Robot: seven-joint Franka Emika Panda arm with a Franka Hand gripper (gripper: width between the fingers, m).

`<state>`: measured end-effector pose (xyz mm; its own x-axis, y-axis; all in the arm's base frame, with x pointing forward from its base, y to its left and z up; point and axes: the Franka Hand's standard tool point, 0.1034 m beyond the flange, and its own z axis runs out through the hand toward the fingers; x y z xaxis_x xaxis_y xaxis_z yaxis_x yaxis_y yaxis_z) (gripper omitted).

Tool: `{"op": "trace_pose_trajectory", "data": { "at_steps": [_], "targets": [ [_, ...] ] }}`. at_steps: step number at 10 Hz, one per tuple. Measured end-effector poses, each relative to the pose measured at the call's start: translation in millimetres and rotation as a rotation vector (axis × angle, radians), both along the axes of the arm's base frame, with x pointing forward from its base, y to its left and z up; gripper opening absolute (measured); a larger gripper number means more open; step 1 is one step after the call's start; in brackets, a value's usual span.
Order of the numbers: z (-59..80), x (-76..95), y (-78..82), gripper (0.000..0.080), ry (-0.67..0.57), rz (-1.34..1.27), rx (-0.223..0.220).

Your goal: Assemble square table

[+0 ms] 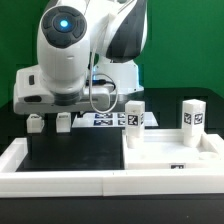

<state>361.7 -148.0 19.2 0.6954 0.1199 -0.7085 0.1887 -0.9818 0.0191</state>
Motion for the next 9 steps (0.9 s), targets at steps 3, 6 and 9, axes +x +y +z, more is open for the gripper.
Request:
{"op": "trace_pose_trajectory", "data": {
  "at_steps": [3, 6, 9],
  "targets": [
    [-9.9, -11.1, -3.7, 0.0649, 0.021, 0.003, -0.011],
    [-10.3, -10.8, 0.8, 0.0649, 0.023, 0.007, -0.014],
    [-10.3, -10.5, 1.0, 0.045, 0.023, 0.007, -0.014]
  ]
}}
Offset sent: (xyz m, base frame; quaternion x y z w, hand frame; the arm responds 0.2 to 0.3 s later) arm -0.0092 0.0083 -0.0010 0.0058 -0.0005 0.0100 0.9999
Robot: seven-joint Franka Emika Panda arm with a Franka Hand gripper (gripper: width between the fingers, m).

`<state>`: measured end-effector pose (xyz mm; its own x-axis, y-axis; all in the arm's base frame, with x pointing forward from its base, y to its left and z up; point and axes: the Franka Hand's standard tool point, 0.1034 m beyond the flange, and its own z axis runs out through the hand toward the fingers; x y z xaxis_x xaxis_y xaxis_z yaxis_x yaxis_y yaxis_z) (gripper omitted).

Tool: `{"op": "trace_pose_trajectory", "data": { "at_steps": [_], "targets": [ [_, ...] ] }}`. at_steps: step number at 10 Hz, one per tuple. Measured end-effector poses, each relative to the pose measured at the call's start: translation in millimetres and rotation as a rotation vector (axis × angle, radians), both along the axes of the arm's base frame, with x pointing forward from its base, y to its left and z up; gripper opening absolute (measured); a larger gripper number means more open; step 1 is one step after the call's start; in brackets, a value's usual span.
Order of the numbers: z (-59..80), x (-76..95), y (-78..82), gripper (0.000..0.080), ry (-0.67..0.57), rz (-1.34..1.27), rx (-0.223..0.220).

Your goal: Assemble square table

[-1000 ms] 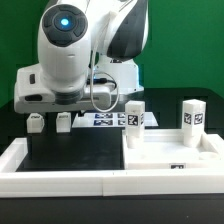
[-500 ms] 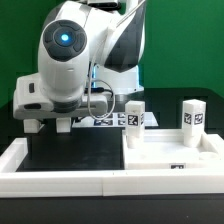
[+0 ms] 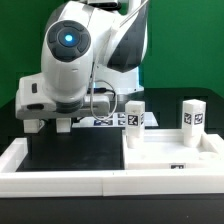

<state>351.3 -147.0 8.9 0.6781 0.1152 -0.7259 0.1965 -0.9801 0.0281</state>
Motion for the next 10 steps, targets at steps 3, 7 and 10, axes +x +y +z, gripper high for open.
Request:
{"op": "trace_pose_trajectory", "data": {
  "at_steps": [3, 7, 10],
  "targets": [
    [-0.1, 0.1, 0.0, 0.0288, 0.0, 0.0, 0.0],
    [0.6, 0.8, -0.7, 0.0288, -0.001, 0.006, 0.008],
    [37.7, 19.9, 6.4, 0.029, -0.056, 0.012, 0.06]
  ]
}}
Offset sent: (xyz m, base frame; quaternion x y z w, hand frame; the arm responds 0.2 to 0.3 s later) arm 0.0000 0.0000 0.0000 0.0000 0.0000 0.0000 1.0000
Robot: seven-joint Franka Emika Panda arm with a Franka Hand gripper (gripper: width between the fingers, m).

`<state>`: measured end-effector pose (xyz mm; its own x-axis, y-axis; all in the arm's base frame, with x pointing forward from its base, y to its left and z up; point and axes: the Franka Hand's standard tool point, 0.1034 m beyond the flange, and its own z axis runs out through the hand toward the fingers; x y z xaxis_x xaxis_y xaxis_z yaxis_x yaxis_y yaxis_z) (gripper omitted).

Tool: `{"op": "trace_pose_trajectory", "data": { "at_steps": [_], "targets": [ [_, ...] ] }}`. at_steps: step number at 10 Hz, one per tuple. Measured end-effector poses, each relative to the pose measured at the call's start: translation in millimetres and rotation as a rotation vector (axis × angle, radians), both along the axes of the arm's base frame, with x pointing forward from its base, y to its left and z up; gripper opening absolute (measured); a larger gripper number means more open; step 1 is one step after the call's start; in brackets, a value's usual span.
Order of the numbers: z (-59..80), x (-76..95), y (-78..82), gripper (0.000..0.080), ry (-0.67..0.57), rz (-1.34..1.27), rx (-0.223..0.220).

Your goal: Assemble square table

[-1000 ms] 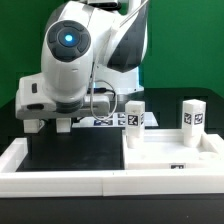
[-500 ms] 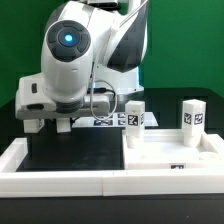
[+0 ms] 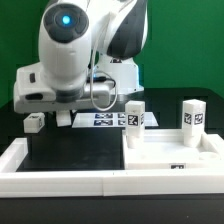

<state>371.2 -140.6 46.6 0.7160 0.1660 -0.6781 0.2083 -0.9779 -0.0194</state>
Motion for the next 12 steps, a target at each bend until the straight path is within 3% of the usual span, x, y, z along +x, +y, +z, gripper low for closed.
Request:
{"op": "trace_pose_trajectory", "data": {
  "at_steps": [2, 3, 7, 8, 9, 12],
  "targets": [
    [26.6, 7.9, 4.7, 0.029, -0.023, -0.02, 0.024],
    [22.2, 6.7, 3.3, 0.029, -0.032, -0.019, 0.023],
    [15.2, 19.7, 2.2, 0.029, -0.261, -0.012, 0.056],
    [21.8, 35.7, 5.7, 0.029, -0.322, -0.014, 0.074],
    [37.0, 54.9, 11.6, 0.029, -0.397, -0.024, 0.091],
    [67.8, 94.5, 10.2, 0.029, -0.582, -0.008, 0.111]
  ]
}}
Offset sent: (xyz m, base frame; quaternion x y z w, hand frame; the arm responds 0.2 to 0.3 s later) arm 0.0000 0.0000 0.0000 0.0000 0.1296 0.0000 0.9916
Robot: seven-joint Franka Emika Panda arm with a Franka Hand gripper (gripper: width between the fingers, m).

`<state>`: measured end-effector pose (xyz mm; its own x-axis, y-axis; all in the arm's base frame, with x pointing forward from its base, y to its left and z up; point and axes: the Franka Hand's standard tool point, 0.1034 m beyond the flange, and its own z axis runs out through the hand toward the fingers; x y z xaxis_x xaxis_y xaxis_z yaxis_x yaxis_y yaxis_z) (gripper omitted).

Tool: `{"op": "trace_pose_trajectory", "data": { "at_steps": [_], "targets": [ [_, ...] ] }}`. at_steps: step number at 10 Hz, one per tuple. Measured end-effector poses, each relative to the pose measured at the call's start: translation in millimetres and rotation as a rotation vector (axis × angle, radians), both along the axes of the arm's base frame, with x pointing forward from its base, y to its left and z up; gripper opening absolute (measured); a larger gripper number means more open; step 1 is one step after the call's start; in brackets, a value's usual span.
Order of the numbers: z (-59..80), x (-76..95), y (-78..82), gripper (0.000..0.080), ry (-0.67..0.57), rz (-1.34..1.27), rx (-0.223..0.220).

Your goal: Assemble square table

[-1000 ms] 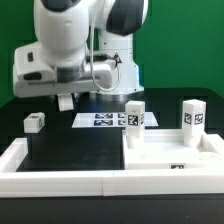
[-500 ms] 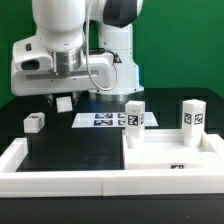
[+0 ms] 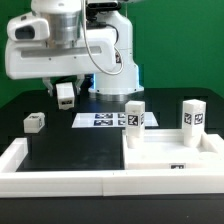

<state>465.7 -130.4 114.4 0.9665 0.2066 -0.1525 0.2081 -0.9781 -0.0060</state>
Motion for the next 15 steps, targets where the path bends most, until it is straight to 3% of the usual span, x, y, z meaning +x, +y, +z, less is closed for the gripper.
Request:
{"op": "trace_pose_trajectory", "data": {
  "at_steps": [2, 5, 9, 12, 15],
  "targets": [
    [-5.8, -5.7, -5.8, 0.029, -0.095, 0.003, -0.008],
    [-2.0, -4.1, -22.5, 0.029, -0.286, 0.026, -0.045],
    [17.4, 31.6, 7.4, 0.029, -0.448, -0.079, -0.039],
    [13.8, 41.4, 40.8, 0.029, -0.454, -0.199, 0.007],
    [13.5, 40.1, 34.5, 0.029, -0.454, -0.209, 0.003]
  ]
}}
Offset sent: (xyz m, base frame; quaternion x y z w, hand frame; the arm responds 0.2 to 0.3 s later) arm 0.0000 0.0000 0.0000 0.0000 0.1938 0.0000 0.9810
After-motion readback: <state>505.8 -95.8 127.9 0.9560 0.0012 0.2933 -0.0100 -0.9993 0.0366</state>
